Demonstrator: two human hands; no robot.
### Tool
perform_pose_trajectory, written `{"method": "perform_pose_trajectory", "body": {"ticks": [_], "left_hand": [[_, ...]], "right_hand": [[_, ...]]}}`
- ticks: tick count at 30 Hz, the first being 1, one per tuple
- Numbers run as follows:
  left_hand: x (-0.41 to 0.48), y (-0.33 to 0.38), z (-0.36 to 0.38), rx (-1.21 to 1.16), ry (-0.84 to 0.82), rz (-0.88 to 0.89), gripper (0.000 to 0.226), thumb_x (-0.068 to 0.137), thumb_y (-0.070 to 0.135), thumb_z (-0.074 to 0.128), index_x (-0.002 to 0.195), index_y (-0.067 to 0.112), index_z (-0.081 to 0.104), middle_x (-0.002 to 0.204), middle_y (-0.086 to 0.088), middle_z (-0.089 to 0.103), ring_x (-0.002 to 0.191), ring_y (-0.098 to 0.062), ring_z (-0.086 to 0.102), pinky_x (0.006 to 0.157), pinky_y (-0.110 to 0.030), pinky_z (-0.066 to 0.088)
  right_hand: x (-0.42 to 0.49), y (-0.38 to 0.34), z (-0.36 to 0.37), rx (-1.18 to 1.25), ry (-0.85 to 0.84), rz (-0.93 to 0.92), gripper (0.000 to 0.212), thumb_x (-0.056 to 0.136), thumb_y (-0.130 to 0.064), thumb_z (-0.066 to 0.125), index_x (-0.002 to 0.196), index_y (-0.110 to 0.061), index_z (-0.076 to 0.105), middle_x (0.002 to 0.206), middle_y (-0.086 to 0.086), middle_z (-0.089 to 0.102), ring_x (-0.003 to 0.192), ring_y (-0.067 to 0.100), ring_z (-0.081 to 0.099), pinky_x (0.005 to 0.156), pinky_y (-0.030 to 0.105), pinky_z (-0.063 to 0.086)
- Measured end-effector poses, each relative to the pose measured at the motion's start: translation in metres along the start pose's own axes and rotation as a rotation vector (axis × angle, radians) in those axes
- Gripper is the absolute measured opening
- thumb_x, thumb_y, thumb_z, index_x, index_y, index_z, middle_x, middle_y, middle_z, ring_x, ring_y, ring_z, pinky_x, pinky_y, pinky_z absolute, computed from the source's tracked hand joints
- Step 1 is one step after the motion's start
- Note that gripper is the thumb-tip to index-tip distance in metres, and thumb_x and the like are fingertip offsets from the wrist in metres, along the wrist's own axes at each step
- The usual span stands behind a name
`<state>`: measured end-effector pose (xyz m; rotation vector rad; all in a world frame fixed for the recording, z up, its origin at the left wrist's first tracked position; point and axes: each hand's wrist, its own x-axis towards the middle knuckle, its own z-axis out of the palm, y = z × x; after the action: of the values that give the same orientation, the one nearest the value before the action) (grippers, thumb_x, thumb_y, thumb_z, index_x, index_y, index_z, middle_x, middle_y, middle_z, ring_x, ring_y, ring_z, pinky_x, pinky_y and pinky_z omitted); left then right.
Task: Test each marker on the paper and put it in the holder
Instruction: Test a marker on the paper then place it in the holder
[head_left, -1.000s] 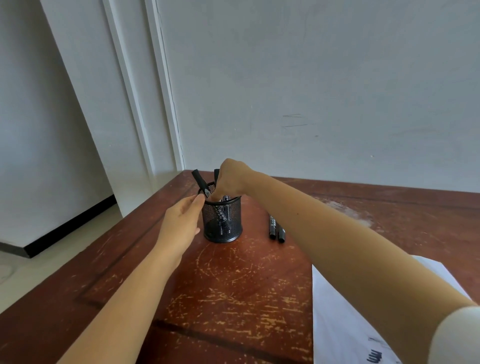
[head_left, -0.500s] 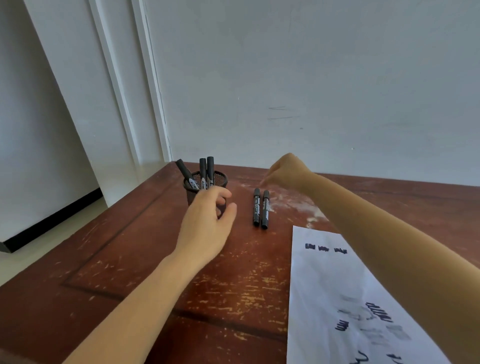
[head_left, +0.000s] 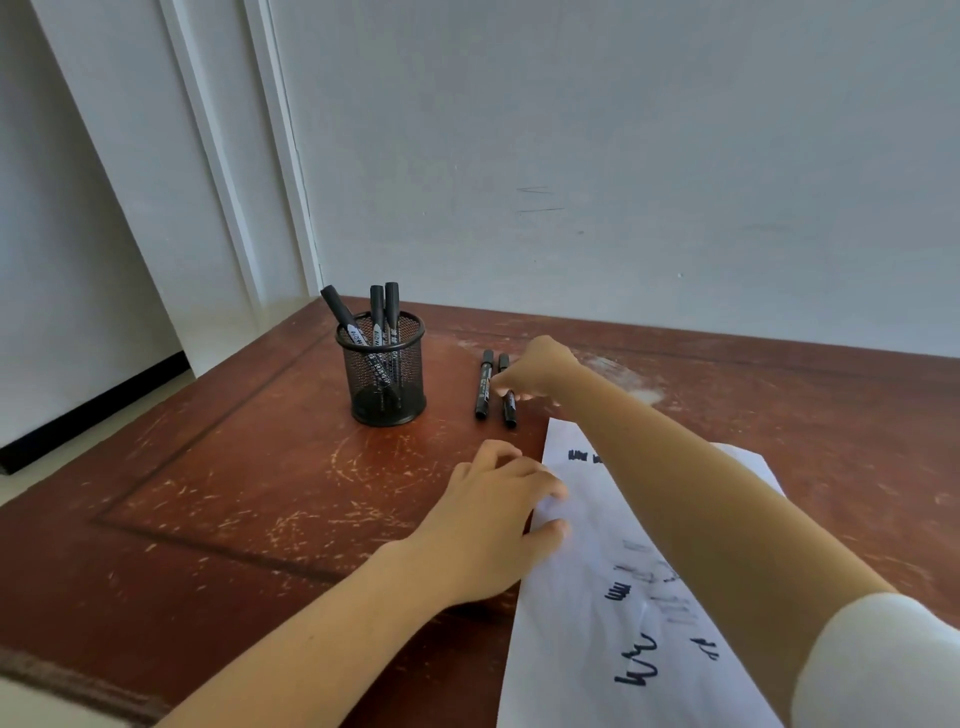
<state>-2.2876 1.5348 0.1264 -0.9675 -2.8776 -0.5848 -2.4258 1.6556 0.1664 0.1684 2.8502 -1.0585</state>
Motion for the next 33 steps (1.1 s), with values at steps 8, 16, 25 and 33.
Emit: {"method": "perform_pose_trajectory", "body": {"ticks": [8, 16, 25, 33], "left_hand": [[-0.001, 0.007, -0.003, -0.025, -0.025, -0.023, 0.034, 0.092, 0.038, 0.045, 0.124, 0.028, 0.052, 0.132, 0.017, 0.049, 0.127, -0.009, 0.021, 0.096, -0.032, 0.022], [0.003, 0.014, -0.006, 0.02, -0.111, -0.081, 0.049, 0.093, 0.039, 0.042, 0.14, 0.03, 0.031, 0.14, 0.012, 0.04, 0.133, -0.013, 0.017, 0.101, -0.039, 0.021], [0.012, 0.037, -0.004, 0.065, 0.121, -0.081, 0.08, 0.085, 0.033, 0.059, 0.146, 0.022, 0.009, 0.148, -0.001, 0.018, 0.136, -0.023, 0.016, 0.107, -0.038, 0.022], [0.02, 0.054, -0.003, -0.125, 0.184, 0.116, 0.026, 0.101, 0.029, 0.032, 0.113, 0.014, 0.049, 0.091, 0.002, 0.052, 0.083, -0.019, 0.05, 0.067, -0.028, 0.036]], "right_hand": [[-0.029, 0.027, -0.037, 0.487, -0.013, 0.108, 0.024, 0.08, -0.018, 0.072, 0.076, 0.003, 0.06, 0.063, 0.011, 0.058, 0.039, 0.016, 0.053, 0.036, 0.017, 0.042], [-0.104, 0.08, -0.083, 0.466, -0.196, -0.051, 0.016, 0.091, -0.014, 0.06, 0.084, -0.001, 0.068, 0.077, 0.009, 0.071, 0.059, 0.016, 0.059, 0.056, 0.024, 0.053], [-0.148, 0.108, -0.078, 0.559, -0.189, -0.056, 0.025, 0.092, -0.017, 0.062, 0.067, -0.013, 0.069, 0.06, 0.005, 0.049, 0.05, 0.015, 0.039, 0.05, 0.025, 0.034], [-0.16, 0.102, -0.073, 0.884, -0.121, 0.004, 0.023, 0.092, -0.027, 0.06, 0.099, -0.005, 0.062, 0.055, 0.002, 0.052, 0.044, 0.013, 0.046, 0.042, 0.021, 0.042]]}}
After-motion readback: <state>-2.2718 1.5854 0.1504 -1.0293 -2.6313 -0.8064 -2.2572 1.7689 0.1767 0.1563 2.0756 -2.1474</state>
